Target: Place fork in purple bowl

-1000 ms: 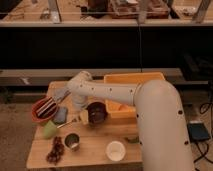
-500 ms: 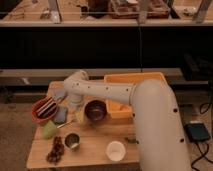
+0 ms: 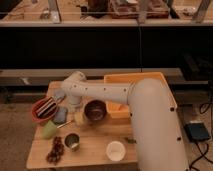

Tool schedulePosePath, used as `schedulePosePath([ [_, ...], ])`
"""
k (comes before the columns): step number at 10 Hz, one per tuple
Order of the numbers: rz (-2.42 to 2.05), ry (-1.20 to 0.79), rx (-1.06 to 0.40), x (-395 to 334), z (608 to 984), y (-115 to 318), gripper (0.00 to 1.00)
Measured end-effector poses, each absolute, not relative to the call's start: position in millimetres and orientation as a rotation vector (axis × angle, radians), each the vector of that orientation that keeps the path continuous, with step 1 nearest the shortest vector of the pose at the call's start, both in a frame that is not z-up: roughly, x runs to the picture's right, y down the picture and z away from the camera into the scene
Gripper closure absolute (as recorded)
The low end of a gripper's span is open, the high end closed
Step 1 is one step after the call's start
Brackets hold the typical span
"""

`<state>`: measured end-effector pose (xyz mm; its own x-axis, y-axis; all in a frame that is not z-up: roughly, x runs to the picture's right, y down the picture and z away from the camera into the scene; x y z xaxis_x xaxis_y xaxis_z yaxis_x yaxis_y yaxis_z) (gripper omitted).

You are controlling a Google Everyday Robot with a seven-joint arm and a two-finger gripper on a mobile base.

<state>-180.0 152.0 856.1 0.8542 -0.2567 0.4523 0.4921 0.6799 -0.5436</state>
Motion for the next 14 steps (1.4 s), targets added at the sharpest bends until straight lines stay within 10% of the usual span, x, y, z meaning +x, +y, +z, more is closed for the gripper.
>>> schedulePosePath([
  [4, -0.423, -0.363, -0.734, -187, 869, 170, 0.25],
  [7, -0.424, -0.367, -0.749, -192, 872, 171, 0.52],
  [14, -0.386, -0.367, -0.784, -197, 876, 169, 0.54],
])
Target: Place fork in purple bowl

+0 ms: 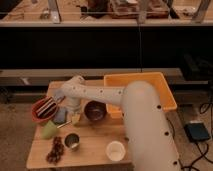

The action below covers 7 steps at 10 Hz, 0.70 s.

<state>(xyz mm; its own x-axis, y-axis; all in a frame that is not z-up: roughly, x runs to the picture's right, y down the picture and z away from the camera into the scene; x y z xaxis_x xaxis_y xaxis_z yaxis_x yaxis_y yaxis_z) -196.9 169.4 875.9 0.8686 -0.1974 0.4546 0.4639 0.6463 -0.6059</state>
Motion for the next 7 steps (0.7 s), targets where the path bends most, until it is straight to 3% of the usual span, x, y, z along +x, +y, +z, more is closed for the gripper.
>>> schedulePosePath([
  [1, -0.382, -0.364, -0.782, -199.7, 874.3, 167.8, 0.57],
  [5, -0.374, -0.351, -0.788, -202.9, 872.0, 168.4, 0.94],
  [7, -0.375, -0.349, -0.791, -202.7, 871.5, 170.2, 0.98],
])
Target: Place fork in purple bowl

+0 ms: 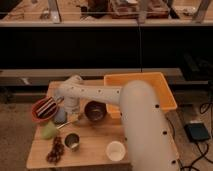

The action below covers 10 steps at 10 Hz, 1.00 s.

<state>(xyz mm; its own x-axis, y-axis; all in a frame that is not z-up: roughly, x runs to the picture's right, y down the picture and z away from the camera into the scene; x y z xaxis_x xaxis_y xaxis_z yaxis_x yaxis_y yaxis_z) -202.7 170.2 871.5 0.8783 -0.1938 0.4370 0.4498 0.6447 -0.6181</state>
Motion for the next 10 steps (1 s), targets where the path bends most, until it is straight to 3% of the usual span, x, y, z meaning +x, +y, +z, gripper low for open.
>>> schedulePosePath([
  [5, -0.366, -0.367, -0.758, -198, 859, 156, 0.98],
  [10, -0.344, -0.436, -0.608, -189, 785, 65, 0.98],
])
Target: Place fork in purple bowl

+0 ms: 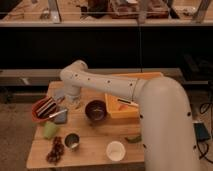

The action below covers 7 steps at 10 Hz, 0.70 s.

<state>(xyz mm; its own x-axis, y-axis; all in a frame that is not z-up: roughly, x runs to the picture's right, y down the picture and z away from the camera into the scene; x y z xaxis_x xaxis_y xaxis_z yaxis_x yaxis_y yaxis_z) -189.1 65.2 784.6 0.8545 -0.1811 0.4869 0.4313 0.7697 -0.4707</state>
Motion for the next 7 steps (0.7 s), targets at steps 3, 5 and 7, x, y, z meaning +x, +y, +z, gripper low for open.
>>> schedulePosePath([
  [3, -0.302, -0.470, -0.540, -173, 772, 19, 0.98],
  [5, -0.261, -0.496, -0.561, -159, 777, 7, 0.98],
  [7, -0.218, -0.518, -0.595, -146, 795, 11, 0.98],
])
